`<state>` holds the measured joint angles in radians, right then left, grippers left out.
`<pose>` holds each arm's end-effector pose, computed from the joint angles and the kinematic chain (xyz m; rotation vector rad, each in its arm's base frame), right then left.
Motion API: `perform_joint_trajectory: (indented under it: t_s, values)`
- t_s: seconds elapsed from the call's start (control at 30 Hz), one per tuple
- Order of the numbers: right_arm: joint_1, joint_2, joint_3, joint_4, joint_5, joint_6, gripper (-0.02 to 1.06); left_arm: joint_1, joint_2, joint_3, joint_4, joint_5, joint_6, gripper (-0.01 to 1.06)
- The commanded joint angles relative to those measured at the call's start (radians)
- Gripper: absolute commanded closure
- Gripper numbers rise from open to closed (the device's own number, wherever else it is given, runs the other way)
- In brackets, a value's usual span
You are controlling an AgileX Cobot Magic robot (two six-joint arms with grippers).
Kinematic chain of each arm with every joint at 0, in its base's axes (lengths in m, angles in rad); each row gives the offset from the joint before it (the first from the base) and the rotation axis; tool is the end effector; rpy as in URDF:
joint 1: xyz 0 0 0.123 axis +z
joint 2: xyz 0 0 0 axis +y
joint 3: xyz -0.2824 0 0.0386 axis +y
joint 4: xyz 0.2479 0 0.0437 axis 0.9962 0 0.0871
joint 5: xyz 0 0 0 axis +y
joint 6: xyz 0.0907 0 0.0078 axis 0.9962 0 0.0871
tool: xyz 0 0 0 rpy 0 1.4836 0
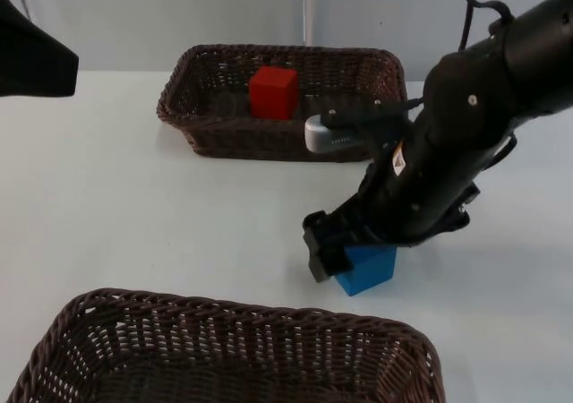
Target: Pick up one cube with the left hand and place it into the upper basket. Pick up one cube with the right hand and place it into the lower basket.
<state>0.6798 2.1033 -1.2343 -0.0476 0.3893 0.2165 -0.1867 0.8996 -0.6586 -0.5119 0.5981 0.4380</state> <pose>0.3163 0.2536 0.1017 -0.6884 2.6753 0.2088 0.1655 -0.0569 0.2957 0.3630 2.2323 -0.4134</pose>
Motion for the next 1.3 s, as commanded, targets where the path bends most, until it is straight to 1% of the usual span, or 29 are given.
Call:
perform_joint_trajectory:
  t_s: [0.0, 0.13, 0.2, 0.27, 0.3, 0.33, 0.4, 0.5, 0.53, 0.57, 0.6, 0.73, 0.8, 0.83, 1.0, 1.03, 1.2, 1.27]
  values:
    - [0.007, 0.001, -0.008, -0.006, -0.022, 0.004, 0.02, 0.003, -0.007, 0.006, -0.004, -0.004, -0.002, 0.09]
    - [0.007, 0.002, -0.008, -0.006, -0.020, 0.004, 0.05, 0.003, -0.007, 0.006, -0.004, -0.004, -0.002, 0.09]
    - [0.007, 0.002, -0.008, -0.006, -0.020, 0.004, 0.09, 0.003, -0.007, 0.006, -0.004, -0.004, -0.002, 0.09]
    - [0.007, 0.002, -0.008, -0.006, -0.018, 0.004, 0.21, 0.003, -0.007, 0.006, -0.004, -0.004, -0.002, 0.09]
    - [0.007, 0.002, -0.008, -0.006, -0.014, 0.004, 0.30, 0.003, -0.007, 0.006, -0.004, -0.004, -0.002, 0.09]
    - [0.007, 0.002, -0.008, -0.006, -0.014, 0.004, 0.30, 0.003, -0.007, 0.006, -0.004, -0.004, -0.002, 0.09]
    - [0.007, 0.002, -0.008, -0.006, -0.012, 0.004, 0.49, 0.003, -0.007, 0.006, -0.004, -0.004, -0.002, 0.09]
    - [0.007, -0.010, -0.008, -0.006, -0.012, 0.004, 0.87, 0.003, -0.007, 0.006, -0.004, -0.004, -0.002, 0.09]
    - [0.007, -0.010, -0.008, -0.006, -0.012, 0.004, 0.87, 0.003, -0.007, 0.006, -0.004, -0.004, -0.002, 0.09]
    - [0.007, -0.023, -0.008, -0.006, -0.012, 0.004, 0.97, 0.003, -0.007, 0.006, -0.004, -0.004, -0.002, 0.09]
    - [0.007, -0.041, -0.008, -0.006, -0.011, 0.004, 1.04, 0.003, -0.007, 0.006, -0.004, -0.004, -0.002, 0.09]
    - [0.007, -0.110, -0.008, -0.006, 0.006, -0.004, 1.05, 0.003, -0.007, 0.006, -0.002, -0.004, -0.002, 0.09]
    - [0.007, -0.185, -0.008, -0.006, 0.038, -0.007, 1.05, 0.003, -0.007, 0.006, 0.002, -0.004, -0.002, 0.09]
    - [0.007, -0.185, -0.008, -0.006, 0.038, -0.007, 1.05, 0.003, -0.007, 0.006, 0.002, -0.004, -0.002, 0.09]
    - [0.007, -0.336, -0.008, -0.012, 0.119, -0.007, 1.05, 0.003, -0.007, 0.006, 0.005, -0.004, -0.002, 0.09]
    - [0.007, -0.336, -0.008, -0.012, 0.119, -0.007, 1.05, 0.003, -0.007, 0.006, 0.005, -0.004, -0.002, 0.09]
    - [0.007, -0.414, -0.008, -0.012, 0.177, -0.015, 1.05, 0.003, -0.007, 0.006, 0.005, -0.004, -0.002, 0.09]
    - [0.007, -0.422, -0.008, -0.010, 0.182, -0.015, 1.05, 0.003, -0.007, 0.006, 0.005, -0.004, -0.002, 0.09]
